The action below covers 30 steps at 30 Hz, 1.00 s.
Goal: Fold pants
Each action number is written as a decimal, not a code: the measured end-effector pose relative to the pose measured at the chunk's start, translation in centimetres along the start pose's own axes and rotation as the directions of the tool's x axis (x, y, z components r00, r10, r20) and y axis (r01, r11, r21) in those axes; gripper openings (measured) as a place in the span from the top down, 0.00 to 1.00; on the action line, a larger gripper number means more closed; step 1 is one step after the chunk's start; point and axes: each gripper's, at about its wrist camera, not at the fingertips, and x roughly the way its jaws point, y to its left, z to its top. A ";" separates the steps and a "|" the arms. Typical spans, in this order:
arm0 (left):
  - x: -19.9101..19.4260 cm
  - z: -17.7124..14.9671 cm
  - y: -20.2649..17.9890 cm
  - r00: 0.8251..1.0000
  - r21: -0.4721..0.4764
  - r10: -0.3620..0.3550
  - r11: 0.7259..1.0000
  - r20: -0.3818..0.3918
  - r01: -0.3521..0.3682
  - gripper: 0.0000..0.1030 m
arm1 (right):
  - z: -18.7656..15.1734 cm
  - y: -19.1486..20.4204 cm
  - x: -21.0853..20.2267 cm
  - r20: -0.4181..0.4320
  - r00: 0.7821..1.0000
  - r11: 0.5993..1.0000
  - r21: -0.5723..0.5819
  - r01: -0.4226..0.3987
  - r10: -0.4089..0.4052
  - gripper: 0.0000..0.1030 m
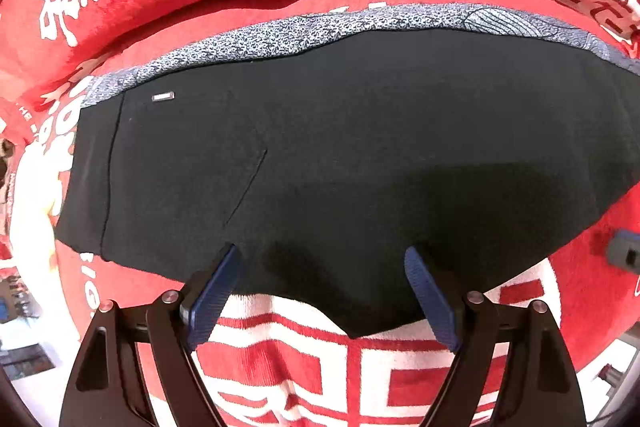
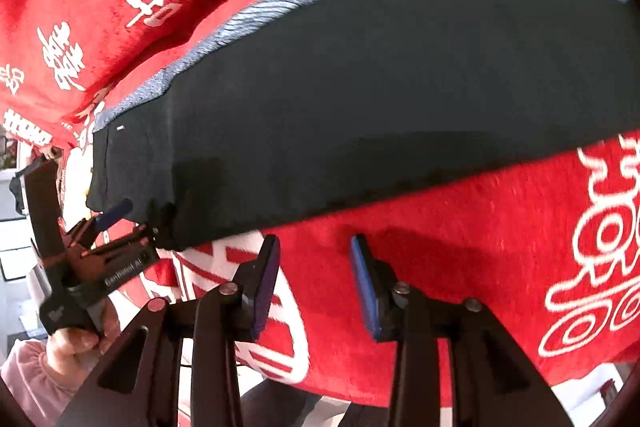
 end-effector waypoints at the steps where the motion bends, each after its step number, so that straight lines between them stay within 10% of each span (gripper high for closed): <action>1: -0.2 0.1 -0.2 1.000 -0.002 -0.002 1.000 0.001 0.002 0.17 | -0.2 -0.4 -0.2 0.001 1.000 1.000 0.010 -0.007 0.007 0.59; 30: -4.1 2.2 -14.6 0.998 0.190 -0.060 0.980 -0.017 0.062 0.17 | -2.7 -10.7 -5.5 0.124 0.990 0.974 0.210 -0.090 0.065 0.35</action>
